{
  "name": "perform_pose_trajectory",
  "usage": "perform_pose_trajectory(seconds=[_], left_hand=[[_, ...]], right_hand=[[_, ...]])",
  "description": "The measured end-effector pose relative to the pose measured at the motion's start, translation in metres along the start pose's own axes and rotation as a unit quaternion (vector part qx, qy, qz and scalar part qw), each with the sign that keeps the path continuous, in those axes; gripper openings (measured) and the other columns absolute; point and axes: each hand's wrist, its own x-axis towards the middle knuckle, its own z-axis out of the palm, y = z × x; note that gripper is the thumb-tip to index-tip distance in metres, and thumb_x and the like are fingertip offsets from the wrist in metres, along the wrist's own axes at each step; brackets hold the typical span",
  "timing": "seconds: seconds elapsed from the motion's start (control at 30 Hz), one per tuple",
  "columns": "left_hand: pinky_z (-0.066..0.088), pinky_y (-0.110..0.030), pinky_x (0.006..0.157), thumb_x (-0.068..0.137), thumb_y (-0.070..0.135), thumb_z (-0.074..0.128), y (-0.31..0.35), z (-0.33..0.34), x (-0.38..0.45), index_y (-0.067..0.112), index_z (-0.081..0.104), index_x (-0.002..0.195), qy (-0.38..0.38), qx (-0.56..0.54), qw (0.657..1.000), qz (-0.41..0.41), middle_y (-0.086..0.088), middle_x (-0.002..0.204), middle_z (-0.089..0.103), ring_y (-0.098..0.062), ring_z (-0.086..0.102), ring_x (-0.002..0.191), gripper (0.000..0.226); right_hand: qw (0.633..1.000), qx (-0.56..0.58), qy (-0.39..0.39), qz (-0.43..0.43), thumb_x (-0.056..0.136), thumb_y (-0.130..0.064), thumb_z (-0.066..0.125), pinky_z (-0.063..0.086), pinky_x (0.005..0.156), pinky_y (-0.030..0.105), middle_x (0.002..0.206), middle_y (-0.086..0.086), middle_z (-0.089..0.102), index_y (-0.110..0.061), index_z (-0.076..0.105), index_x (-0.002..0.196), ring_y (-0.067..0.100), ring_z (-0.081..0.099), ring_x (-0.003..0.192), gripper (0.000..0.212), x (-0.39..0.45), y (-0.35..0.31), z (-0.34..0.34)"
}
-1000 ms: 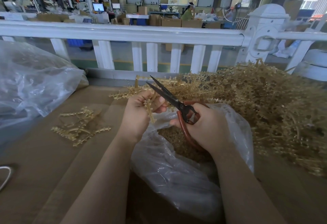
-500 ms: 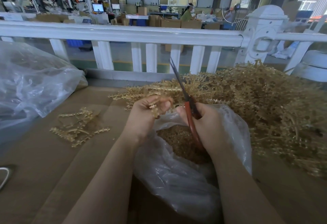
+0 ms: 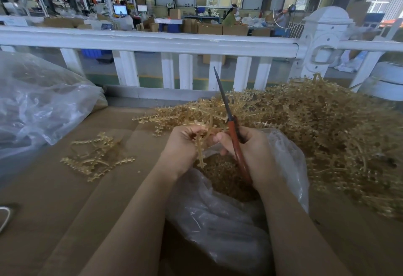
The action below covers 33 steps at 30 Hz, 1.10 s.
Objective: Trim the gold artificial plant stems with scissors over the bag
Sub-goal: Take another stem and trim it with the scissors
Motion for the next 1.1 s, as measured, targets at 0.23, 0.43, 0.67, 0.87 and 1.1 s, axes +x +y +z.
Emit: perform_pose_trajectory(seconds=[0.23, 0.43, 0.67, 0.87, 1.1], left_hand=[[0.057, -0.023, 0.07, 0.063, 0.004, 0.067, -0.001, -0.012, 0.0, 0.006, 0.064, 0.101, -0.089, -0.187, 0.976, -0.063, -0.002, 0.092, 0.074, -0.014, 0.073, 0.084, 0.038], [0.055, -0.022, 0.07, 0.082, 0.037, 0.065, 0.0, -0.011, 0.002, 0.021, 0.078, 0.082, -0.022, -0.158, 0.984, -0.078, -0.005, 0.094, 0.074, -0.017, 0.069, 0.09, 0.02], [0.053, -0.019, 0.062, 0.087, 0.006, 0.067, 0.002, -0.007, 0.0, 0.004, 0.069, 0.08, 0.054, -0.111, 0.992, -0.007, -0.003, 0.071, 0.07, -0.009, 0.065, 0.066, 0.008], [0.049, -0.027, 0.071, 0.097, 0.0, 0.054, 0.007, -0.016, 0.001, 0.008, 0.062, 0.08, 0.096, -0.064, 0.993, 0.021, -0.005, 0.073, 0.062, -0.016, 0.056, 0.066, 0.021], [0.043, -0.022, 0.063, 0.098, -0.004, 0.048, 0.005, -0.017, 0.001, 0.005, 0.063, 0.092, 0.105, -0.043, 0.993, 0.018, -0.002, 0.071, 0.055, -0.011, 0.048, 0.062, 0.018]], right_hand=[[0.999, 0.017, 0.051, -0.006, 0.088, -0.03, 0.077, 0.055, 0.058, 0.02, 0.066, 0.002, 0.072, -0.024, 0.073, 0.07, 0.01, 0.067, 0.059, 0.02, 0.002, 0.002, 0.0], [0.999, -0.001, 0.042, -0.006, 0.082, -0.042, 0.077, 0.061, 0.074, 0.036, 0.074, 0.001, 0.074, -0.026, 0.074, 0.079, 0.017, 0.073, 0.072, 0.016, 0.001, 0.003, 0.001], [0.997, -0.035, 0.06, -0.024, 0.075, -0.051, 0.084, 0.052, 0.06, 0.025, 0.071, -0.012, 0.072, -0.029, 0.072, 0.078, 0.003, 0.067, 0.065, 0.026, 0.002, 0.006, -0.001], [0.973, -0.205, 0.046, -0.092, 0.061, -0.081, 0.067, 0.053, 0.067, 0.026, 0.08, -0.018, 0.068, -0.038, 0.06, 0.089, 0.0, 0.063, 0.075, 0.052, -0.004, 0.005, -0.006], [0.933, -0.328, 0.035, -0.144, 0.065, -0.083, 0.059, 0.057, 0.068, 0.032, 0.083, -0.017, 0.061, -0.028, 0.058, 0.093, 0.0, 0.058, 0.078, 0.062, -0.002, 0.006, -0.007]])
